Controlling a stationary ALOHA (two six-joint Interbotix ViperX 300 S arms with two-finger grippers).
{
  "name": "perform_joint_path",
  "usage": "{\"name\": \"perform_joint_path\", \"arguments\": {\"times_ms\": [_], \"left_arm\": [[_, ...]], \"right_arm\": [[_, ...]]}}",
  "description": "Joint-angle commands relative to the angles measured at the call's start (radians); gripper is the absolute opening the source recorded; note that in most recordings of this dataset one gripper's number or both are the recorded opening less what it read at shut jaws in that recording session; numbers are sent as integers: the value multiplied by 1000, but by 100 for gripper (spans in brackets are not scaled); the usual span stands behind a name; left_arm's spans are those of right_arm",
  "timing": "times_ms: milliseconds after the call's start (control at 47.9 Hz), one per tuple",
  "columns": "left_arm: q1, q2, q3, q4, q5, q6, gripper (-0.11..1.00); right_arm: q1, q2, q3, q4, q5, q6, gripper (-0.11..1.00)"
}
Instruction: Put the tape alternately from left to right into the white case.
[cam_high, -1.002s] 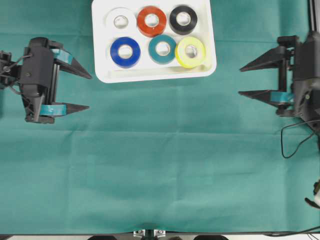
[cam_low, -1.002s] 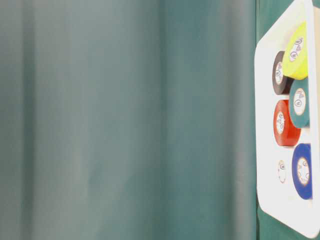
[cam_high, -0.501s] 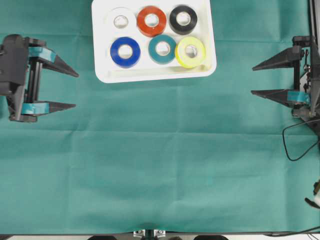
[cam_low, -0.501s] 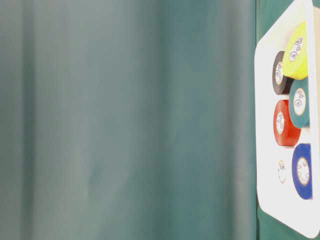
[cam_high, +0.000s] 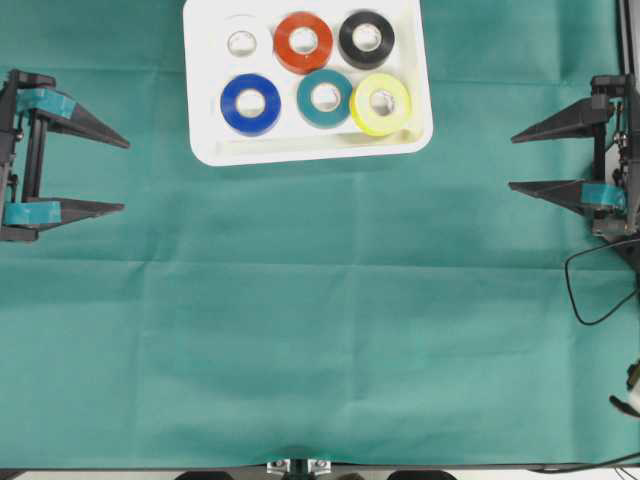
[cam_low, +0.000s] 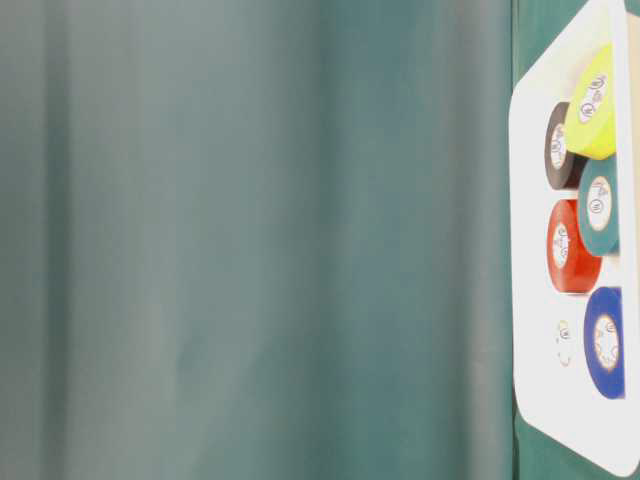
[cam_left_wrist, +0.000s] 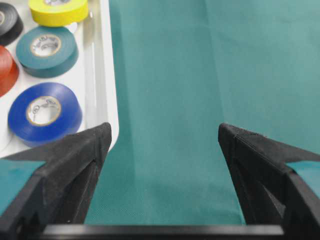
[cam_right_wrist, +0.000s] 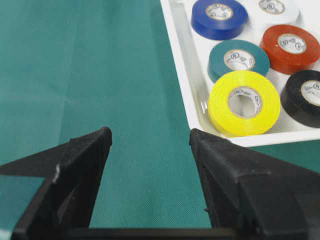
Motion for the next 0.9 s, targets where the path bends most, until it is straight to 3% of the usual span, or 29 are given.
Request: {"name": "perform_joint_path", "arguments": {"times_ms": [0, 876], "left_arm": [[3, -8, -5, -3, -11, 0, 59], [3, -12, 6, -3, -11, 0, 59]], "right_arm": [[-2, -3, -8, -2, -3, 2, 71], [-3, -6, -6, -2, -3, 2, 71]]}}
